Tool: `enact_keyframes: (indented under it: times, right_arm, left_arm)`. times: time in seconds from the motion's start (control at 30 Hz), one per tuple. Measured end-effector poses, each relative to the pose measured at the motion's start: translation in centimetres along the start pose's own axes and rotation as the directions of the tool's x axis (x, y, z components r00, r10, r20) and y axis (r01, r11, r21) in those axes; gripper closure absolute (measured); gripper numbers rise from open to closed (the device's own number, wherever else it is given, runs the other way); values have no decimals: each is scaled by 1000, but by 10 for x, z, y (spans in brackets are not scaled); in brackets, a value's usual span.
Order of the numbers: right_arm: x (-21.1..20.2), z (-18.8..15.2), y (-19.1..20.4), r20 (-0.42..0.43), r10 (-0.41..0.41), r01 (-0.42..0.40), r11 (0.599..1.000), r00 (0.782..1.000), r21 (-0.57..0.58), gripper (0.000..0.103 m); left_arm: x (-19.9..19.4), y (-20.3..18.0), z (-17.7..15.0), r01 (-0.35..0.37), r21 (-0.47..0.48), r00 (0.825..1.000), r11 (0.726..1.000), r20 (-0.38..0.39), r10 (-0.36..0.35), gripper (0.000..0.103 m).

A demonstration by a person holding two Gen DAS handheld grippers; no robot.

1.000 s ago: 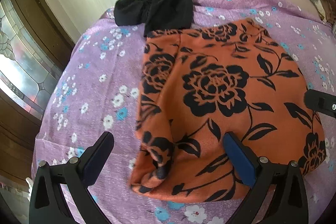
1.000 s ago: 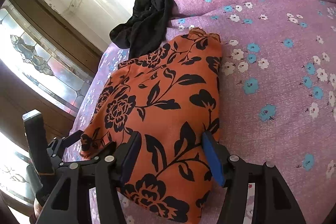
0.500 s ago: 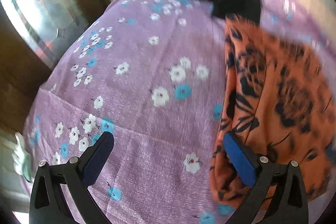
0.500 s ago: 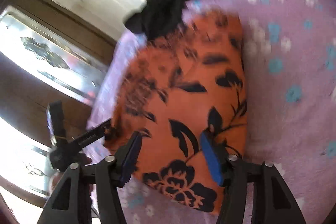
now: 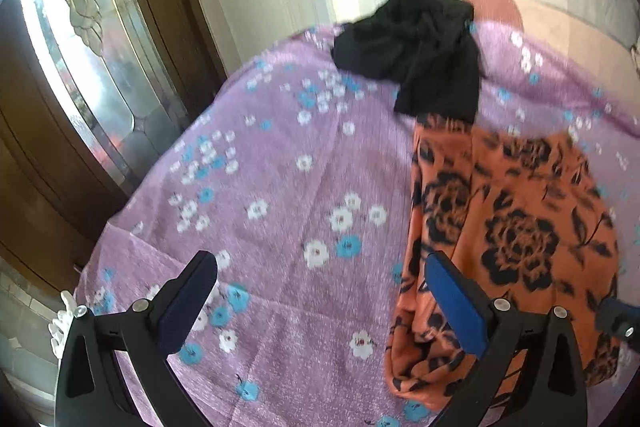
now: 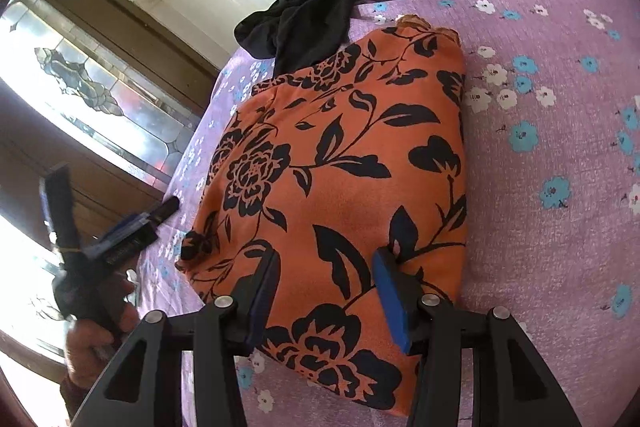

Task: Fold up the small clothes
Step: 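Release the dress end and hold the right gripper above it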

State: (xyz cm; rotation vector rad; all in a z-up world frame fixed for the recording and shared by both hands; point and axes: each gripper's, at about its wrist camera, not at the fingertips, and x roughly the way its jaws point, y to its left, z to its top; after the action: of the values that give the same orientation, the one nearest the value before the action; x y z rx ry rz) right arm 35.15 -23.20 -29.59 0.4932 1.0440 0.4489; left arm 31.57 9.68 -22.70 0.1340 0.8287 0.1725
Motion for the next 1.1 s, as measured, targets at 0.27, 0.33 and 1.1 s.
enact_keyframes:
  times: [0.27, 0.33, 1.1]
  right_arm:
    - [0, 0, 1, 3, -5, 5, 1000, 1000, -9, 50]
    - [0, 0, 2, 3, -5, 5, 1000, 1000, -11, 50]
    - [1, 0, 3, 5, 0, 1, 1000, 1000, -18, 46]
  left_arm:
    - [-16, 0, 7, 14, -7, 998, 1000, 66, -14, 0]
    - [-19, -2, 6, 15, -10, 997, 1000, 70, -14, 0]
    - [-28, -28, 9, 51, 25, 995, 998, 87, -53, 0]
